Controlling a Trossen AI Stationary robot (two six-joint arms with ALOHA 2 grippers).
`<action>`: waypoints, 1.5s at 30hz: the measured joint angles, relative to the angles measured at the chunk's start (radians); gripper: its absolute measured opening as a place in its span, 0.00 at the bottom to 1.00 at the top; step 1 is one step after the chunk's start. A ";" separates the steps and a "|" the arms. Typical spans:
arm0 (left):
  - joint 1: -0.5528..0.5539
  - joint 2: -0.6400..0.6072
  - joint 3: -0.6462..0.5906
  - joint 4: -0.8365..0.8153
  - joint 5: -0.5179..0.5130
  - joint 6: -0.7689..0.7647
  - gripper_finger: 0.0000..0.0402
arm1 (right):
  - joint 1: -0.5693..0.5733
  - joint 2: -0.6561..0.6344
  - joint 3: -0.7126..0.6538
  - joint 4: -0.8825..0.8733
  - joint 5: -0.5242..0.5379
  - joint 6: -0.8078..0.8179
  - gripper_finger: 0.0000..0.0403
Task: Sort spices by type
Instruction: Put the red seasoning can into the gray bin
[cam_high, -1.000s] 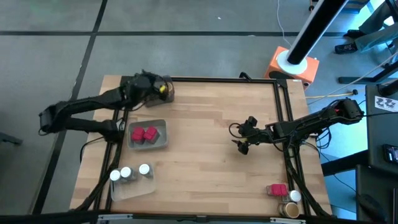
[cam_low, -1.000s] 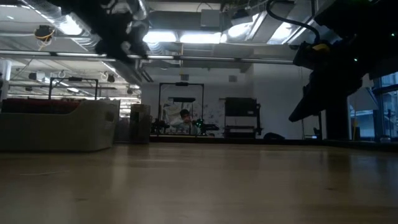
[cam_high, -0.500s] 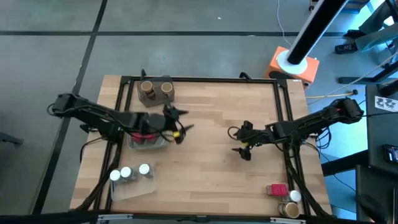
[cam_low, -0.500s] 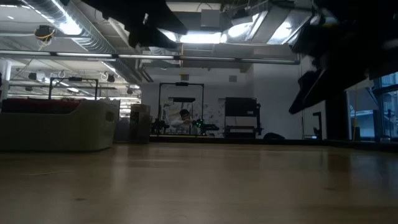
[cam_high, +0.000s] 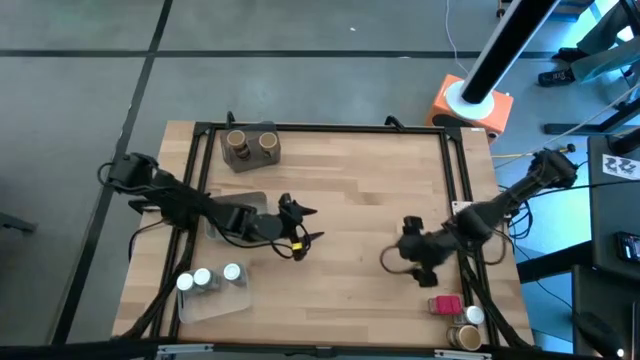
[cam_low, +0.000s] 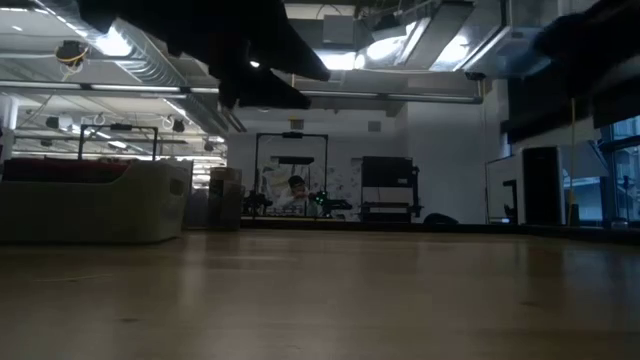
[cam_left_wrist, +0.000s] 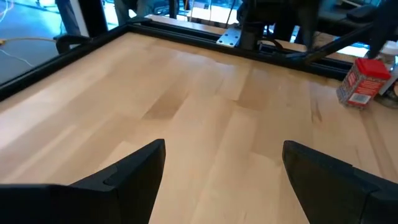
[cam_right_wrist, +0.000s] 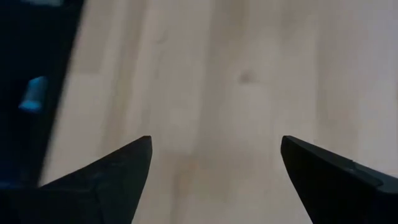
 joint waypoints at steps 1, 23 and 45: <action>0.000 0.005 0.000 0.002 0.000 -0.007 0.77 | 0.023 0.000 0.013 -0.021 -0.013 0.030 0.88; 0.004 0.006 0.000 0.019 -0.043 -0.039 0.77 | 0.380 0.083 0.032 -0.151 -0.192 0.666 0.88; 0.005 0.006 0.000 0.017 -0.044 -0.055 0.77 | 0.423 0.280 0.031 -0.113 -0.314 0.721 0.88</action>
